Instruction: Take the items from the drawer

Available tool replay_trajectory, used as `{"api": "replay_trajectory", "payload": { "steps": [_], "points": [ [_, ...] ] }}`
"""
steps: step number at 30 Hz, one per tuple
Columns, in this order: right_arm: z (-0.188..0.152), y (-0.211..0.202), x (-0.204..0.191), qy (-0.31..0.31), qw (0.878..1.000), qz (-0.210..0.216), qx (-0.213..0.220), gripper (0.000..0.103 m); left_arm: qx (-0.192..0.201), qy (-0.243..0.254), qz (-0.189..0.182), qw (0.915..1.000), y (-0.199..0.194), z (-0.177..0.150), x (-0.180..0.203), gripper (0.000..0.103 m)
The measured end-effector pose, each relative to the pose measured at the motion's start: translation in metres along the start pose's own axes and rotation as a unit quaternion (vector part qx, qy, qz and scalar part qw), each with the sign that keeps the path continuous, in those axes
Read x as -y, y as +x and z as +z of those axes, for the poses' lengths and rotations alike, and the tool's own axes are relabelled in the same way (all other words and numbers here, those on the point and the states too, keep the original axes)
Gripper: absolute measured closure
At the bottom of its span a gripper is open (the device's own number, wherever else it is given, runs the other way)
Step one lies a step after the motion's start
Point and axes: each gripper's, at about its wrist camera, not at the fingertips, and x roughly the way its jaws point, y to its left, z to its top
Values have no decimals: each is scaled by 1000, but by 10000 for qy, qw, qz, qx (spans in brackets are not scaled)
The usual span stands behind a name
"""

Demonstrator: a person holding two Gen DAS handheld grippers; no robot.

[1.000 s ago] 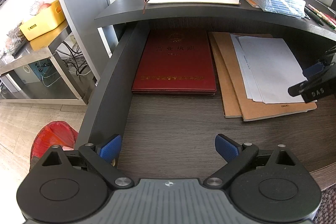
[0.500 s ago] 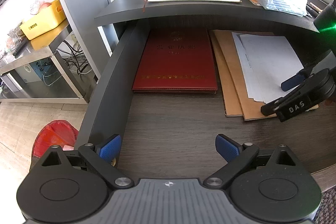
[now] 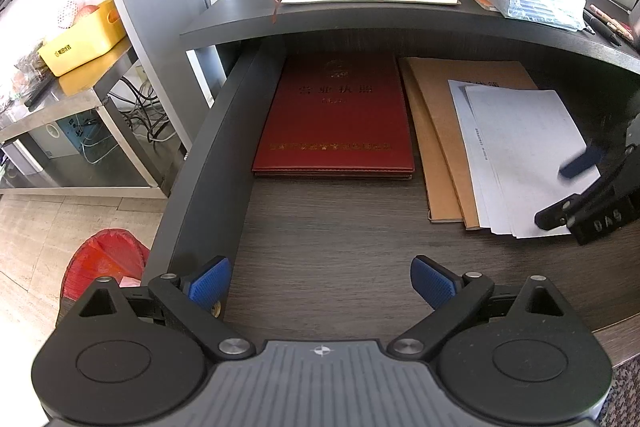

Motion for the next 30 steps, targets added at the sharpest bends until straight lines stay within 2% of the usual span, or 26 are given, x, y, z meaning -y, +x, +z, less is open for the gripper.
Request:
{"api": "replay_trajectory", "payload": {
  "steps": [2,7,12,18,24,30],
  "points": [
    [-2,1,-14,-547,9978,-349,166,32,-4,0,3,10000,0,0,0,6],
    [-7,3,-33,-1157,9924,-394,107,36,-20,2,6,10000,1,1,0,6],
    [-15,-3,-39,-1474,9883,-374,-61,38,-16,0,14,10000,1,0,0,5],
    [-13,-1,-48,-1771,9819,-669,-38,38,-14,1,19,10000,1,0,0,5],
    [-20,4,-73,-2584,9574,-1283,162,40,-9,0,23,10000,1,-1,1,5],
    [-20,2,-73,-2766,9513,-1347,199,37,-10,0,27,10000,1,-1,1,5]
  ]
}}
